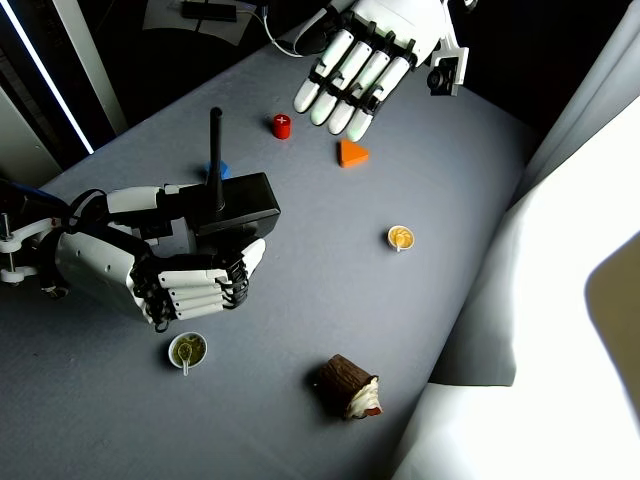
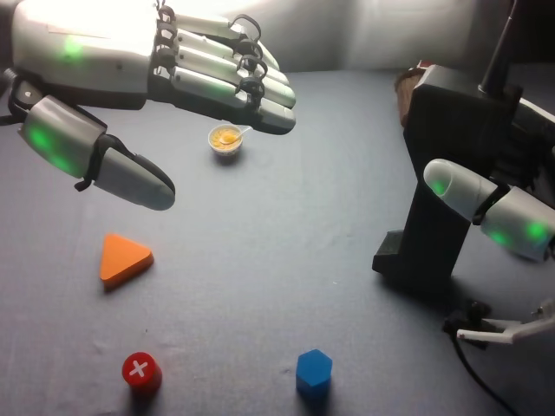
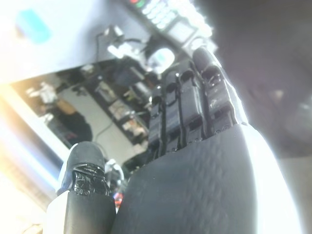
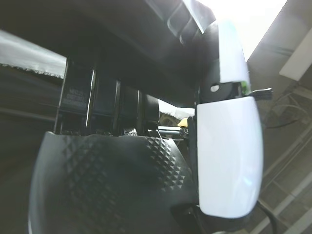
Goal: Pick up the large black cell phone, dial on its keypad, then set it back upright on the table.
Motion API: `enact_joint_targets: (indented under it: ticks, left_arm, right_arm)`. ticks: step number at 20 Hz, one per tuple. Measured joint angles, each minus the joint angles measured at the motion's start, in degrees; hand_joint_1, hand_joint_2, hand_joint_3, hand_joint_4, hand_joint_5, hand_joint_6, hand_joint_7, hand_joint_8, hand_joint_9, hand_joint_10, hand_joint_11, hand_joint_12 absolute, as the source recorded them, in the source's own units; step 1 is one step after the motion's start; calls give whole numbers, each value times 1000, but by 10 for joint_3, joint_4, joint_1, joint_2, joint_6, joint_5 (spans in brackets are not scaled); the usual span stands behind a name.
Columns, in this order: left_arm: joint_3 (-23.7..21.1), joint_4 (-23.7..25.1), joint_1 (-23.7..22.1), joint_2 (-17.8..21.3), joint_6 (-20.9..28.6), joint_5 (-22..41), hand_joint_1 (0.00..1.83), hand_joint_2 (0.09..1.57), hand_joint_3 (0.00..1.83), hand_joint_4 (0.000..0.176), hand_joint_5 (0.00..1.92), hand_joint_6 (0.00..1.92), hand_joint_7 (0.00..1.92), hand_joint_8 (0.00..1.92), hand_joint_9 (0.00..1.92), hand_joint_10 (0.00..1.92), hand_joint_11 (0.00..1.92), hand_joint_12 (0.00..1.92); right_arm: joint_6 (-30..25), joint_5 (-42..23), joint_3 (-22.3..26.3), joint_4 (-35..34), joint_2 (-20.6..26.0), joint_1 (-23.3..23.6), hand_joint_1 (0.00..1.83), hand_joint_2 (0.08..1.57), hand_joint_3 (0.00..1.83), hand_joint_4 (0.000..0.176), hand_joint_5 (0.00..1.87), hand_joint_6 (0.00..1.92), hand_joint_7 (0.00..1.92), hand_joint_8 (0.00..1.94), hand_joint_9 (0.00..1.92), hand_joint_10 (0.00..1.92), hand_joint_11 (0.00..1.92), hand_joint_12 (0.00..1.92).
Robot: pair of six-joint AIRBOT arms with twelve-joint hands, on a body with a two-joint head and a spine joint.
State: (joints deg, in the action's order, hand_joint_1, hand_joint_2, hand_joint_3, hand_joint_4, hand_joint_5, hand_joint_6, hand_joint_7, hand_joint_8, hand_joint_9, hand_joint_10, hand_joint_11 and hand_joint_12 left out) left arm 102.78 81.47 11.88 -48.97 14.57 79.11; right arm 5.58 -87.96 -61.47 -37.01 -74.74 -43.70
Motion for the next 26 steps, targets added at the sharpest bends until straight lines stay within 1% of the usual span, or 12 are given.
enact_joint_targets:
  ticks: [4, 5, 7, 11, 13, 14, 15, 16, 17, 18, 21, 26]
  left_arm:
    - [0, -12, 1, -2, -6, -3, 10, 1257, 1, 0, 171, 2, 183, 0, 183, 2, 0, 533]
    - [0, -17, 1, -2, -9, -3, 17, 1255, 0, 0, 177, 3, 189, 2, 187, 3, 0, 552]
    - [0, -24, 1, -2, -16, -3, 29, 1262, 2, 0, 173, 1, 180, 1, 181, 0, 0, 535]
    - [0, -34, 1, -2, -28, -4, 148, 1273, 1, 0, 150, 0, 168, 0, 168, 0, 0, 466]
    - [-1, -34, 1, -2, -32, -5, 358, 1272, 2, 0, 218, 0, 342, 2, 335, 22, 0, 794]
    - [-1, -35, 1, -2, -35, -6, 702, 1271, 0, 6, 265, 3, 645, 57, 687, 198, 152, 1228]
    - [-4, -41, 1, -2, -36, -7, 1049, 1190, 0, 0, 325, 3, 935, 25, 721, 906, 389, 1554]
    - [-5, -43, 1, -2, -38, -7, 1138, 1156, 0, 0, 314, 0, 1014, 33, 686, 1312, 412, 1715]
    - [-7, -39, 2, -2, -38, -9, 1291, 1155, 5, 1, 306, 2, 899, 949, 687, 1482, 432, 1819]
    - [-7, -33, 2, -2, -38, -13, 1324, 1183, 1, 16, 302, 1, 815, 1281, 689, 1694, 521, 1917]
    - [-11, -42, 2, -2, -40, -22, 1343, 1169, 1, 8, 245, 4, 845, 1302, 832, 1876, 784, 1921]
    - [-33, -57, 23, -9, -48, -50, 1293, 1286, 77, 46, 187, 1, 598, 1693, 918, 1921, 872, 1921]
  right_arm:
    - [0, 8, -7, 18, 7, 0, 1361, 1159, 0, 0, 985, 835, 747, 1283, 845, 1378, 914, 1151]
    - [0, 12, -9, 26, 12, 0, 1457, 1136, 0, 0, 989, 766, 764, 1210, 829, 1276, 911, 1434]
    - [-8, 11, -16, 50, 21, 0, 1481, 1130, 0, 0, 983, 763, 772, 1184, 830, 1247, 912, 1496]
    - [-11, -12, -24, 77, 27, 0, 1482, 1129, 0, 0, 977, 779, 761, 1188, 834, 1243, 922, 1478]
    - [-12, -21, -25, 80, 30, 0, 1388, 1145, 1, 0, 965, 856, 769, 1244, 883, 1295, 915, 1227]
    - [-12, -29, -28, 81, 31, 0, 1367, 1156, 1, 0, 937, 911, 757, 1273, 886, 1318, 927, 1127]
    - [-12, -36, -29, 83, 31, 0, 1476, 1135, 1, 0, 918, 857, 766, 1209, 843, 1242, 926, 1467]
    - [-12, -43, -30, 89, 32, 0, 1385, 1155, 1, 0, 937, 891, 767, 1256, 854, 1347, 887, 1261]
    - [-12, -45, -29, 98, 35, 3, 1366, 1160, 0, 0, 937, 913, 765, 1266, 858, 1360, 900, 1157]
    - [-12, -49, -26, 108, 41, 6, 1363, 1157, 0, 0, 933, 908, 787, 1248, 867, 1362, 917, 1131]
    - [-14, -53, -7, 108, 56, 14, 1361, 1163, 1, 0, 934, 908, 755, 1284, 861, 1368, 911, 1123]
    - [-29, -54, 36, 117, 87, 31, 1482, 1133, 0, 0, 960, 777, 772, 1214, 805, 1283, 921, 1484]
